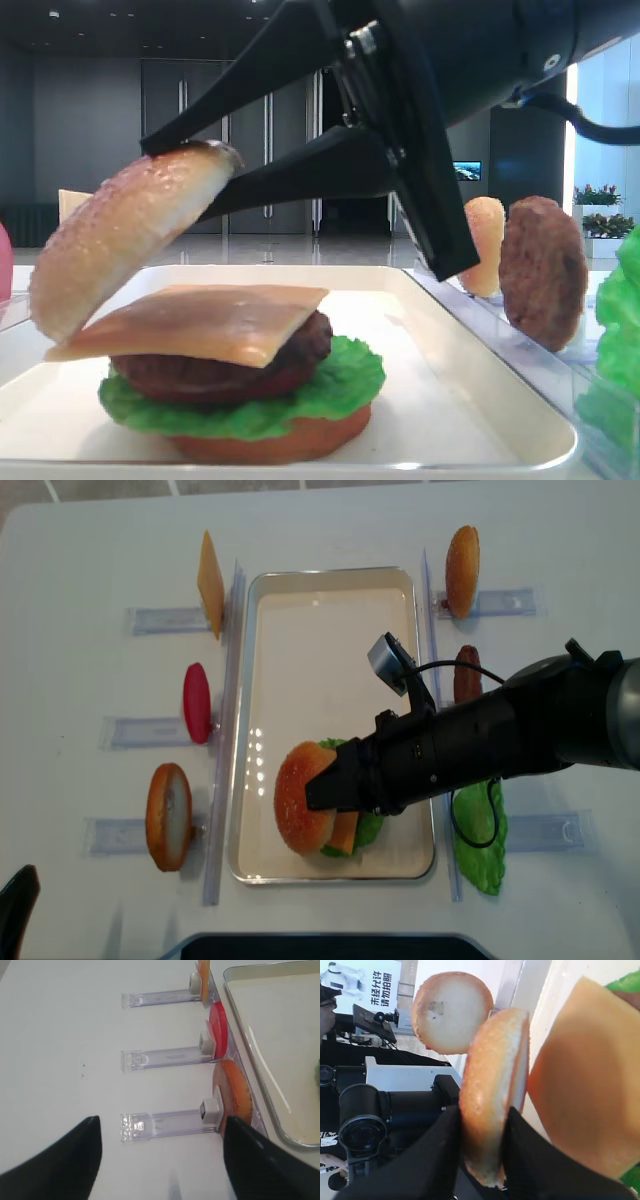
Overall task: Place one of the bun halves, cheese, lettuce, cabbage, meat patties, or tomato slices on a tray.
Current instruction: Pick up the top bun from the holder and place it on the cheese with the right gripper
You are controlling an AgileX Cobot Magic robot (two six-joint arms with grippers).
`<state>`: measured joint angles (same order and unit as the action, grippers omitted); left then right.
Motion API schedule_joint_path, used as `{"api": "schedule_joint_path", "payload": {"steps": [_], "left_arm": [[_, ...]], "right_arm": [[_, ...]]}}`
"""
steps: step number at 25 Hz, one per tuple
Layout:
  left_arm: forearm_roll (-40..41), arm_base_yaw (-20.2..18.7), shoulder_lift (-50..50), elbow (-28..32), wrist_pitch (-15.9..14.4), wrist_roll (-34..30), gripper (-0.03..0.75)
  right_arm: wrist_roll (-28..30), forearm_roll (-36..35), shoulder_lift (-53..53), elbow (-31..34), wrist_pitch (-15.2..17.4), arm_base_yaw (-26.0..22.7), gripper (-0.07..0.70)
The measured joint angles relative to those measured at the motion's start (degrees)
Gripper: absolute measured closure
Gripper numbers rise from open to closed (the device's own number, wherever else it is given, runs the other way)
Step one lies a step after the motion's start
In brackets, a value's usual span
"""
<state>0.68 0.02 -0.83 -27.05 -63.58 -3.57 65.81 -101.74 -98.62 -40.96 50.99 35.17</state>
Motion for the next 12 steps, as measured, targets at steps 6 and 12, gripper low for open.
{"api": "schedule_joint_path", "payload": {"steps": [6, 12], "left_arm": [[0.0, 0.0, 0.0, 0.0, 0.0, 0.0, 0.139], [-0.02, 0.0, 0.0, 0.0, 0.0, 0.0, 0.139]], "right_arm": [[0.06, 0.0, -0.05, 0.0, 0.28, -0.53, 0.414], [0.13, 0.0, -0.11, 0.0, 0.39, -0.61, 0.414]]}}
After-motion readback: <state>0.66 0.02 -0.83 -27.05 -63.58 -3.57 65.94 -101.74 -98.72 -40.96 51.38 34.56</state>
